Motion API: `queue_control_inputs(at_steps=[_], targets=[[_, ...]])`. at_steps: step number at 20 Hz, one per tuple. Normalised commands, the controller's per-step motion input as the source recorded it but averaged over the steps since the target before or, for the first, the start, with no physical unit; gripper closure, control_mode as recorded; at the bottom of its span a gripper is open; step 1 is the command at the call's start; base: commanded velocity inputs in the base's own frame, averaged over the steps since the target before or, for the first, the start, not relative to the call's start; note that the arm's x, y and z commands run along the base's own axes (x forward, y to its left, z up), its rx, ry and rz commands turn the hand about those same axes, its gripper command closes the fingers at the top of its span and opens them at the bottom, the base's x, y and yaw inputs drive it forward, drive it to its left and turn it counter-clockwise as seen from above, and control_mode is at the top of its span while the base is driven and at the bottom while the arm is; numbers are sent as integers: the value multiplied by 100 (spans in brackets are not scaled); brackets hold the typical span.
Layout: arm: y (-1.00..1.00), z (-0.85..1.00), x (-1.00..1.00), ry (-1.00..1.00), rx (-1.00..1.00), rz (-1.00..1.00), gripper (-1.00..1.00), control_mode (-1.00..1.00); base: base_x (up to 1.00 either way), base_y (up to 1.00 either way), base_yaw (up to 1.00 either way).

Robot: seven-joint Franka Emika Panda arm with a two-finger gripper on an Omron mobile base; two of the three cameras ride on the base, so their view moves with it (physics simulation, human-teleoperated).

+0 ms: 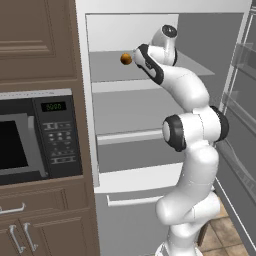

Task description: Pick the kiwi and mango from the fridge and place them on the plate next to the blender to make a fruit smoothie.

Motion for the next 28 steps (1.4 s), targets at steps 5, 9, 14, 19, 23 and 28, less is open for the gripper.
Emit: queue_control_inputs(at_steps=[5, 9, 14, 19, 23, 28], targets=[[0, -3, 74, 0, 0, 0, -100, -100, 0, 0, 0], [0, -4, 47, 0, 0, 0, -100, -100, 0, 0, 0], [0, -17, 20, 1, 0, 0, 100, -100, 0, 0, 0], [-6, -55, -10, 0, 0, 0, 100, -100, 0, 0, 0], [-4, -28, 4, -3, 0, 0, 100, -100, 0, 0, 0], [0, -1, -6, -6, 0, 0, 100, -100, 0, 0, 0]])
